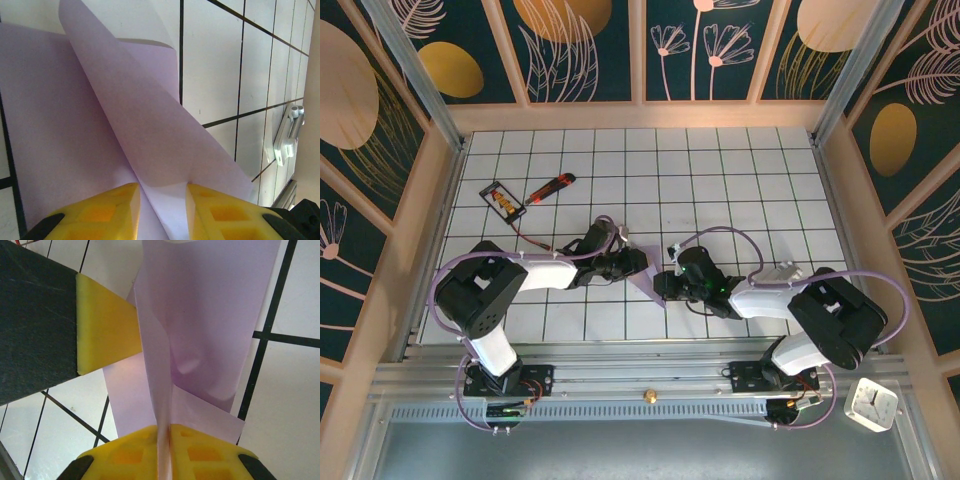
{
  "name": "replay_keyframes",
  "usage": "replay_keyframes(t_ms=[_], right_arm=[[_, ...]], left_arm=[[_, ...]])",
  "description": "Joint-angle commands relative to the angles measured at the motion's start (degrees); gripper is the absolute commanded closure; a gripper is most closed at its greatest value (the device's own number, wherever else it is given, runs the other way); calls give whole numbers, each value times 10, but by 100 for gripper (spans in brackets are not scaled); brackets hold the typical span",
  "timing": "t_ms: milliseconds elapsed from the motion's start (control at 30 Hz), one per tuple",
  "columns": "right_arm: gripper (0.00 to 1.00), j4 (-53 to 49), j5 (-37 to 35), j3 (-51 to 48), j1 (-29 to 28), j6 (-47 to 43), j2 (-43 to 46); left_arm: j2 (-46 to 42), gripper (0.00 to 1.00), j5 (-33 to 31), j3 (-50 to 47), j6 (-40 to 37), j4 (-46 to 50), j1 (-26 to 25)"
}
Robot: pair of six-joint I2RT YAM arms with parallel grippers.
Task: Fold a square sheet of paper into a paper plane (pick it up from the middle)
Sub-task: Fourth fold the wing at the center of the table.
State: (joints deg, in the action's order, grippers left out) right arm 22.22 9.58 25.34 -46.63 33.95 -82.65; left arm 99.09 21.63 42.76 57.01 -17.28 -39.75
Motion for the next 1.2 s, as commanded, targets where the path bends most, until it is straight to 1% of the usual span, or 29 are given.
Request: replay_keyframes(t_ms=[0,100,167,400,733,1033,1167], right_arm=[[90,23,9,-7,2,2,-4],[96,27,12,-12,2,-5,-9],[97,30,16,-18,2,-6,-17],[99,65,36,-35,2,-1,-45],[100,105,46,-61,8,53,-52],[100,99,51,-57,13,59,-57],[100,99,50,-56,14,59,-59]], left_arm=[[10,70,-2,10,-11,8,3],[5,70,-3,12,-14,13,3],[1,69,-4,15,-18,14,3],[4,69,7,22,-19,17,3],[23,70,13,38,-28,29,3],[37,70,11,52,-39,39,4],[37,70,23,51,-32,21,3]])
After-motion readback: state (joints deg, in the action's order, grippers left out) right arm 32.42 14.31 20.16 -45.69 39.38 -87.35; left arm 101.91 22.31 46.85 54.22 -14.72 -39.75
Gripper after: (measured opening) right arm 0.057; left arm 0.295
